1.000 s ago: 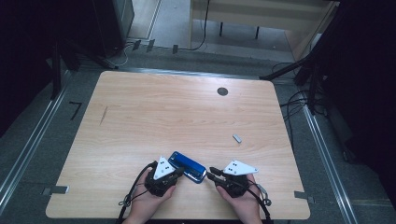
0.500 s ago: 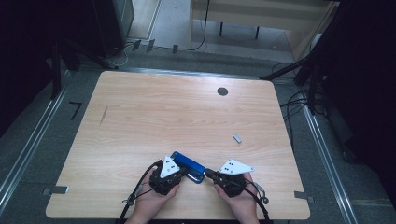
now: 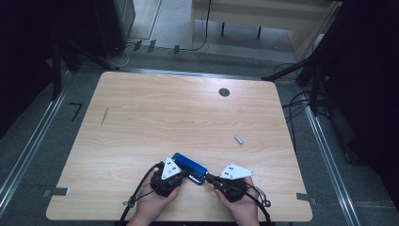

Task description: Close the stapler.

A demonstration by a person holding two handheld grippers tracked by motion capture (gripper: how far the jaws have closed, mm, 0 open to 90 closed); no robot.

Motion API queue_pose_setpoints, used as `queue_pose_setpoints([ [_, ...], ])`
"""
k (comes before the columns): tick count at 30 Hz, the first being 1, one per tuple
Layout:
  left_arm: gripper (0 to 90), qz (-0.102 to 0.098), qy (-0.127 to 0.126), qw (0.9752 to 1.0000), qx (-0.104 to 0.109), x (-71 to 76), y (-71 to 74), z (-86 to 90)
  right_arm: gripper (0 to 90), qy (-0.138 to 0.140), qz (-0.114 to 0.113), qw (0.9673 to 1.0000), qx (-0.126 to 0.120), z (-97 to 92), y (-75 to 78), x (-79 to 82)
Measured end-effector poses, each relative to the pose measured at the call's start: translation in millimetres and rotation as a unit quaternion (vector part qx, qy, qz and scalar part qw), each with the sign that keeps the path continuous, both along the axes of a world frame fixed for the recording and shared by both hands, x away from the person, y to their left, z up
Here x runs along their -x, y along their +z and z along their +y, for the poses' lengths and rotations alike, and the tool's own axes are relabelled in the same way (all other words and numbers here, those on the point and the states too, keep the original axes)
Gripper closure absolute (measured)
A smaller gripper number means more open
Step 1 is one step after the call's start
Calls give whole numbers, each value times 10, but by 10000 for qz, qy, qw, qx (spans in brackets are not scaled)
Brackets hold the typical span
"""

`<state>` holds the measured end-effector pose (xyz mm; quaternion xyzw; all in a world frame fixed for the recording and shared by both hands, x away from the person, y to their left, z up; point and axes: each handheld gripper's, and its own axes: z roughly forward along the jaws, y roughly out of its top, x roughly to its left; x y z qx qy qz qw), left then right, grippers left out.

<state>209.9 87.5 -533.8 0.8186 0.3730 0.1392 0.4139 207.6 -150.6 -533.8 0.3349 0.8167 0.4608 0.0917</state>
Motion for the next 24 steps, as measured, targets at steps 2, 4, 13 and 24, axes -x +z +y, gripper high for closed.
queue_pose_setpoints([
  [2,900,-4,9,10000,-5,1,0,-2,900,-1,-10,10000,-17,-2,-4,0],
  [4,900,1,14,10000,-2,0,0,-3,900,-8,4,10000,-47,-3,-11,7],
  [13,900,12,10,10000,9,-2,0,0,900,-4,34,10000,-25,-1,-20,-2],
  [24,900,3,2,10000,-2,1,0,-2,900,-33,139,9999,37,10,-55,-13],
])
